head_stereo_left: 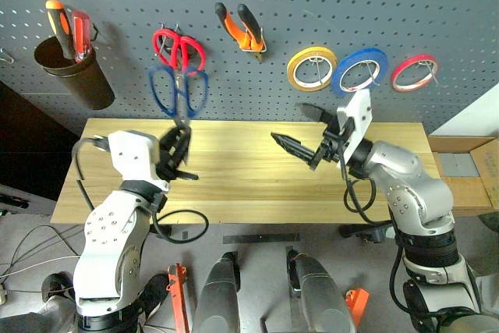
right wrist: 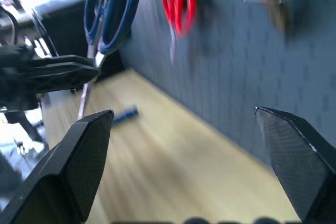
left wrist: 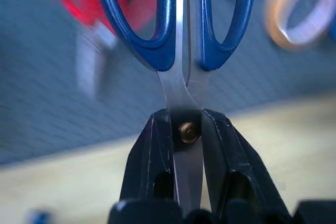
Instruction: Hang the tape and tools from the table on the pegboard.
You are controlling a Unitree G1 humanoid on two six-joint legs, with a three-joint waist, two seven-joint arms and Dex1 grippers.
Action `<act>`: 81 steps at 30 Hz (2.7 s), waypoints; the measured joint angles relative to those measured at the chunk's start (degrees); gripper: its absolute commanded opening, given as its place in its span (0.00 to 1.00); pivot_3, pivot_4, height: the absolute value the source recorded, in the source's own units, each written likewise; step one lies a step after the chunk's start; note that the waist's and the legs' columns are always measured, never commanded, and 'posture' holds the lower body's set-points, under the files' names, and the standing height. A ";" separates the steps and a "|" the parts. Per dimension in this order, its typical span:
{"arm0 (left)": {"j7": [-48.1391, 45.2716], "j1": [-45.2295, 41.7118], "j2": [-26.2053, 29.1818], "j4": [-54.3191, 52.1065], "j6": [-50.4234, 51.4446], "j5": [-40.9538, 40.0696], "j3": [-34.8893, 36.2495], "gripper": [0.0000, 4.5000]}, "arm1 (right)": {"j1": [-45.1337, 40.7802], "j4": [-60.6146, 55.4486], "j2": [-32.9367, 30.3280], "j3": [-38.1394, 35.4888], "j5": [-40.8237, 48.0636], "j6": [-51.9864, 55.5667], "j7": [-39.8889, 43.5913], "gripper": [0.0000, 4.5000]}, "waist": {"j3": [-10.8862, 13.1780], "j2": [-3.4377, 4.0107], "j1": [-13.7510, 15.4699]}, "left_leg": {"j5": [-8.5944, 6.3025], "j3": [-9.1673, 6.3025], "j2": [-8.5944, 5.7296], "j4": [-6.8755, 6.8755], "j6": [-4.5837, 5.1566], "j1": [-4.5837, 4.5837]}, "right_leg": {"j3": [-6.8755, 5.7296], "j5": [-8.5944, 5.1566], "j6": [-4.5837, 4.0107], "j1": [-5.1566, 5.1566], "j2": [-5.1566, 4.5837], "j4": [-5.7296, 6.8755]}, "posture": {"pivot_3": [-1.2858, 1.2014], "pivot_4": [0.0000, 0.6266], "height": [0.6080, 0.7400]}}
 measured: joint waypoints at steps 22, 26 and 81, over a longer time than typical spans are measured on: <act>-3.76 -8.91 3.35 10.55 0.04 -1.93 -0.93 0.11 | -0.76 2.02 0.48 1.78 -0.43 -0.53 -0.43 1.00 | -0.01 -0.02 0.11 | 0.00 -0.03 0.02 -0.03 0.00 -0.02 | -0.06 0.07 -0.13 -0.06 0.00 0.06 | 0.53 0.53 1.00; -3.37 -9.15 3.35 10.92 -0.32 -1.91 -0.58 0.11 | -0.75 2.02 0.48 1.86 -0.46 -0.55 -0.90 1.00 | -0.01 -0.03 0.11 | 0.00 -0.03 0.02 -0.02 0.00 -0.02 | -0.06 0.07 -0.13 -0.06 0.00 0.07 | 0.53 0.53 1.00; -0.83 -17.49 17.51 43.81 23.66 0.74 0.94 0.90 | 4.75 -0.19 -0.41 11.33 -3.06 1.69 1.24 1.00 | -0.08 -0.19 1.10 | 0.13 -0.12 0.00 0.25 -0.19 0.07 | -0.15 -0.14 0.01 -0.17 0.00 0.74 | 0.54 0.53 1.00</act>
